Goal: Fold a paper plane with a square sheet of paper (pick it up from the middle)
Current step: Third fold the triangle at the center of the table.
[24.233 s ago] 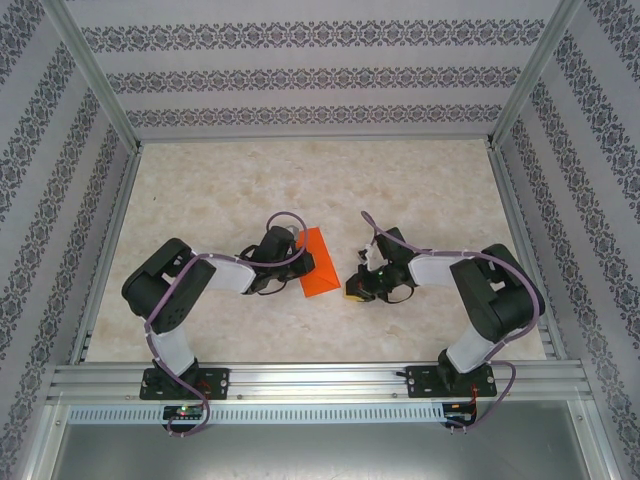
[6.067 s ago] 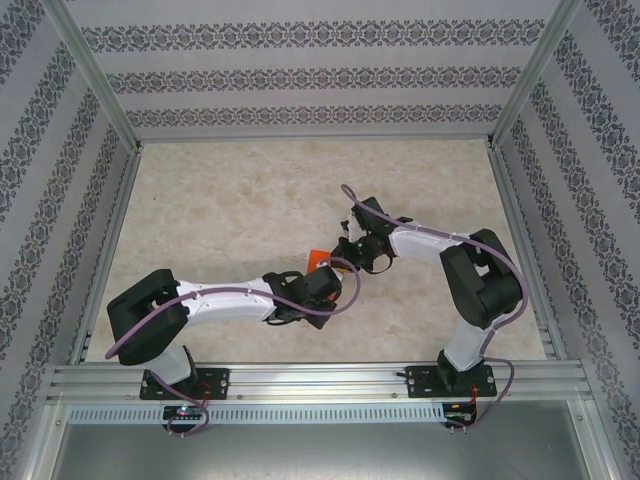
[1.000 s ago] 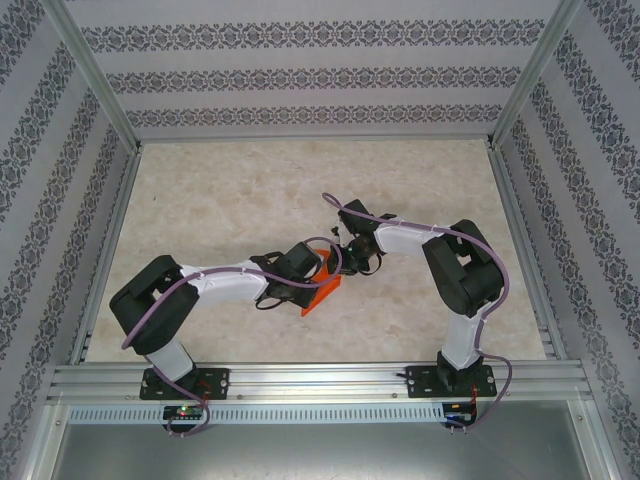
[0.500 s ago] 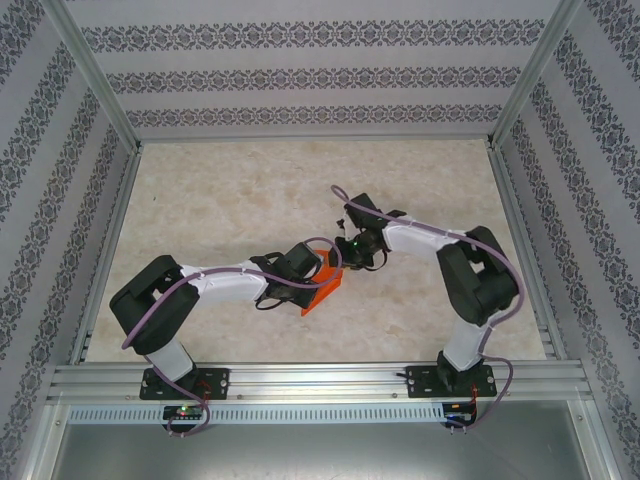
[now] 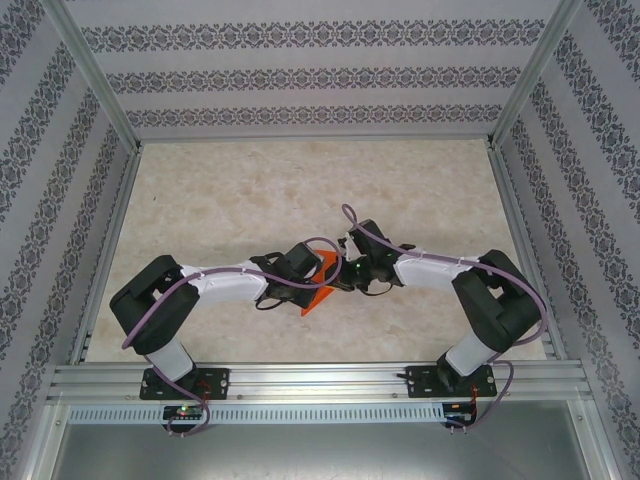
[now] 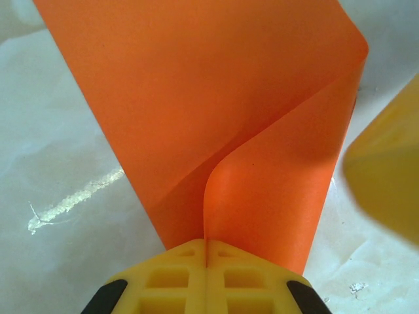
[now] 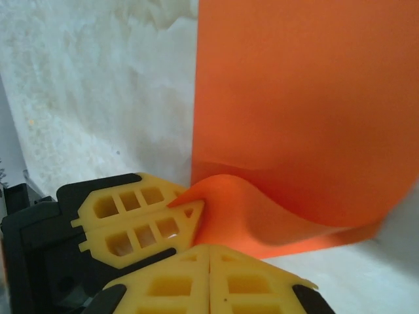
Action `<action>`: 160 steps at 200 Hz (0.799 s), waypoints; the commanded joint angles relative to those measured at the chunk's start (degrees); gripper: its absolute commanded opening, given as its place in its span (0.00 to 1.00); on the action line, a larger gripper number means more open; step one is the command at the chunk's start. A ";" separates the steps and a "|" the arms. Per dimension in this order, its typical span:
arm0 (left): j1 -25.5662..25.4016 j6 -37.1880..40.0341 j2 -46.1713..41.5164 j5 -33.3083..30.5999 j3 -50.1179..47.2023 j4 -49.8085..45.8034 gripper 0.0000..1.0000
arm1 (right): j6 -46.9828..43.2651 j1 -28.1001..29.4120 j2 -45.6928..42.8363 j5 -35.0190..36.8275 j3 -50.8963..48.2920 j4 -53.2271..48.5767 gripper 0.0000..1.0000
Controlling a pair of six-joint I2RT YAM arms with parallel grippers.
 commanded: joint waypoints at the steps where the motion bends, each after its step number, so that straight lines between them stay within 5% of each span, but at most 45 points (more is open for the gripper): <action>1: 0.74 1.53 1.81 -1.60 -0.28 -1.11 0.05 | 4.23 0.76 1.77 -1.53 -0.90 8.32 0.07; 117: 0.73 2.06 2.61 -2.15 0.16 -1.90 0.04 | 2.75 -0.20 10.75 -0.43 -3.74 12.20 0.08; 160: 0.73 1.93 2.65 -2.19 -0.03 -2.47 0.04 | 1.32 -2.31 1.97 -0.44 -3.65 7.37 0.11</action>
